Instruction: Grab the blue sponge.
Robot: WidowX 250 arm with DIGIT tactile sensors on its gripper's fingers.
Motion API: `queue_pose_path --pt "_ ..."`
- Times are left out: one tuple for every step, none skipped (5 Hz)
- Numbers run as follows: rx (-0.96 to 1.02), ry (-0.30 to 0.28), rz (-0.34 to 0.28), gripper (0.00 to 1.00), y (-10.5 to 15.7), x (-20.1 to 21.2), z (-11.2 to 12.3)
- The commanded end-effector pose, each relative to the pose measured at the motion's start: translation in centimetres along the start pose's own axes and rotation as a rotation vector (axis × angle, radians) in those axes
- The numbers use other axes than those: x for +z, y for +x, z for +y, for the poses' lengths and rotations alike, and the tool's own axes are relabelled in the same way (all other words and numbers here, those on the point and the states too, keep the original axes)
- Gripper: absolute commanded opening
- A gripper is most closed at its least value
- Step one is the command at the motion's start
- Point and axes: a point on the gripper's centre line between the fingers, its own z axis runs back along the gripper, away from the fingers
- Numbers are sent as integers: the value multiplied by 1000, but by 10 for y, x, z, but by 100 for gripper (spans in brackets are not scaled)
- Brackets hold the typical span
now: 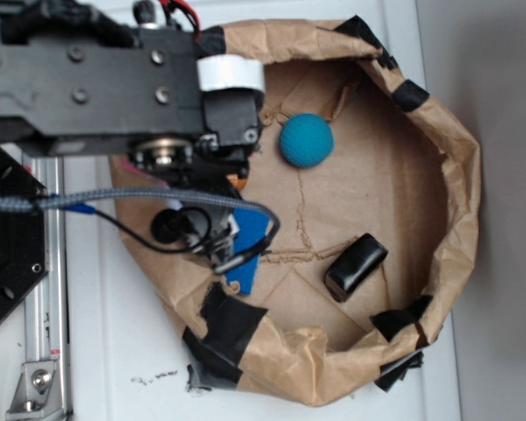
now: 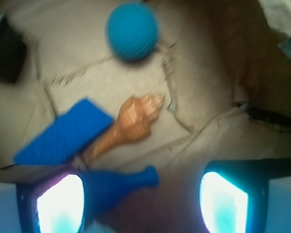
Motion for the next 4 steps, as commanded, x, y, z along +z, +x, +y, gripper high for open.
queue_pose_path --pt "84 -79 -5 100 3 1 -37" --pt "103 -119 5 100 14 -3 -34" --pt "85 -183 84 100 25 -34 -37" --pt "88 -271 233 100 16 -69 -45"
